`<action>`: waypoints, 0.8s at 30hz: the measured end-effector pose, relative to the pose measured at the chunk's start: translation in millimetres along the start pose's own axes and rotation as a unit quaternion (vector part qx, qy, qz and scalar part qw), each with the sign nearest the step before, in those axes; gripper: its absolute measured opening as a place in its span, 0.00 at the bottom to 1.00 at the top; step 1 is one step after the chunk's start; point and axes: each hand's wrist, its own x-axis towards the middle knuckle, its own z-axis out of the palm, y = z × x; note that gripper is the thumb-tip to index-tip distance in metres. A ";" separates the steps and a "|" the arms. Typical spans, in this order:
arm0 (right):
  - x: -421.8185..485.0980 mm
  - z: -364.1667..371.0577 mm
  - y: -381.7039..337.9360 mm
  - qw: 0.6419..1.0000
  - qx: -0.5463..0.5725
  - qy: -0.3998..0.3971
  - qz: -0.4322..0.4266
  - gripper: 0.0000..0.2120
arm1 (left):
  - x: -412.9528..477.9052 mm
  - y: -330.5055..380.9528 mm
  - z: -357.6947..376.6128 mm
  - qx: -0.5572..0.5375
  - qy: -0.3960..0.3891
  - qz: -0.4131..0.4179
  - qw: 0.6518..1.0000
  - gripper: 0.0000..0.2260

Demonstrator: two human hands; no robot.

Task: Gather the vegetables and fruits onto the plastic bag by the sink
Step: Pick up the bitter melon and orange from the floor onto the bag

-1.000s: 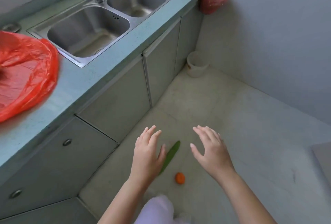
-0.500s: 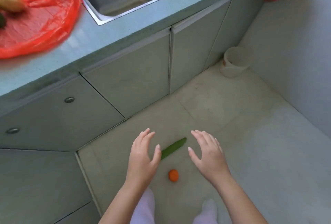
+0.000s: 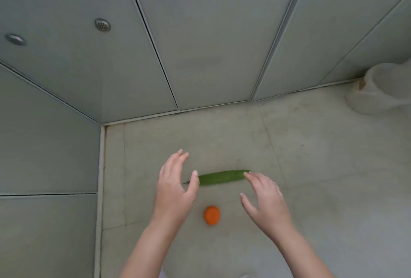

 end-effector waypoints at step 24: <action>87.0 294.6 174.5 0.998 0.002 -0.051 -0.044 0.25 | -27.4 -282.7 295.4 0.029 -0.160 -0.091 0.983 0.20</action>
